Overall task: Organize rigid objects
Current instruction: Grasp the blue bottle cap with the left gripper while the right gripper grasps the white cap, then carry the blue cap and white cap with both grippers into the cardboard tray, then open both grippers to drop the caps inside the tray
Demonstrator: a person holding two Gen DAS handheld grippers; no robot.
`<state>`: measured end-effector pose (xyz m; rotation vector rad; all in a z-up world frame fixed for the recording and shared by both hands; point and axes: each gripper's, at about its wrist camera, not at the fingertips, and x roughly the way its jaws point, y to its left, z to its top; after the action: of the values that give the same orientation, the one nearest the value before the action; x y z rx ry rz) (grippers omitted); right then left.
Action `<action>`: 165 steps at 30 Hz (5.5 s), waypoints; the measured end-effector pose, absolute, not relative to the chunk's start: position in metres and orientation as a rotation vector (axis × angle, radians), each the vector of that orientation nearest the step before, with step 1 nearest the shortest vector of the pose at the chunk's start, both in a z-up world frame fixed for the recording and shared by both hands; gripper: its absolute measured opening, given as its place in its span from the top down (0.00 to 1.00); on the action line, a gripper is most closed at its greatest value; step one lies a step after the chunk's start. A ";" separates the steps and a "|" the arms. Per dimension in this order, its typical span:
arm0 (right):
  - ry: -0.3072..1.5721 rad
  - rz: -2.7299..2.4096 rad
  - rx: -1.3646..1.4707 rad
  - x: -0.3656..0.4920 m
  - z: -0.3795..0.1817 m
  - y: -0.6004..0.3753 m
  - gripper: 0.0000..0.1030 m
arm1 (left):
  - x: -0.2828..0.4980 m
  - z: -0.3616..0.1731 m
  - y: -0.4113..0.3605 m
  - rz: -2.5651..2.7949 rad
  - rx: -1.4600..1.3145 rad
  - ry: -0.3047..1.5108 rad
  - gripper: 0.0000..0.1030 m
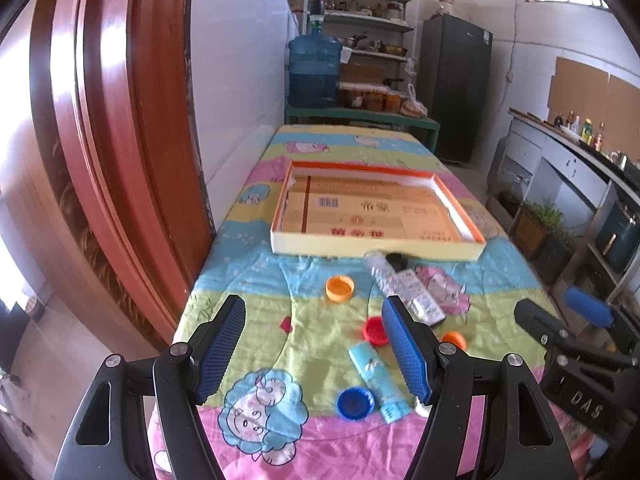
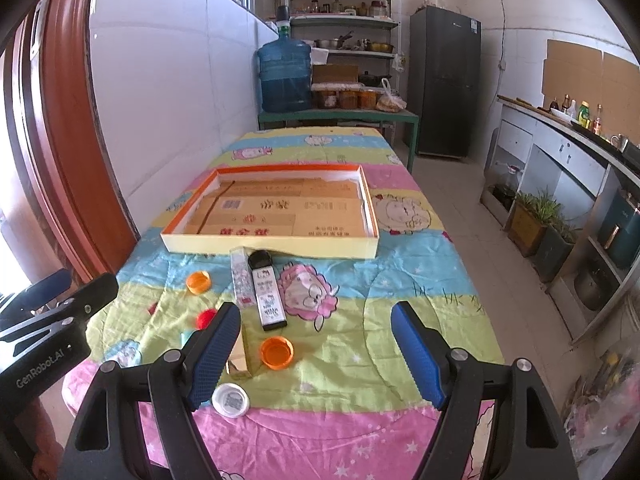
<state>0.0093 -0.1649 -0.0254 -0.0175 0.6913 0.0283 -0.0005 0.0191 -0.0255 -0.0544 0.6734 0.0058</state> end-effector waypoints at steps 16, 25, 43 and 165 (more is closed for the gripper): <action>0.790 0.159 -0.064 -0.006 -0.077 -0.161 0.25 | -0.022 -0.101 0.013 -0.183 0.051 0.788 0.30; 0.830 0.208 -0.076 -0.009 -0.089 -0.158 0.26 | -0.015 -0.123 0.005 -0.216 0.075 0.808 0.45; 0.866 0.376 -0.179 0.002 -0.113 -0.118 0.63 | -0.004 -0.122 0.011 -0.274 0.048 0.788 0.70; 0.987 0.258 -0.066 0.313 -0.091 -0.175 0.69 | 0.318 -0.096 0.008 -0.117 -0.047 0.936 0.33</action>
<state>0.3128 -0.1745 -0.0912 -0.0658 0.9867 0.2577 0.3178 0.0080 -0.0956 -0.0469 0.9359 -0.1169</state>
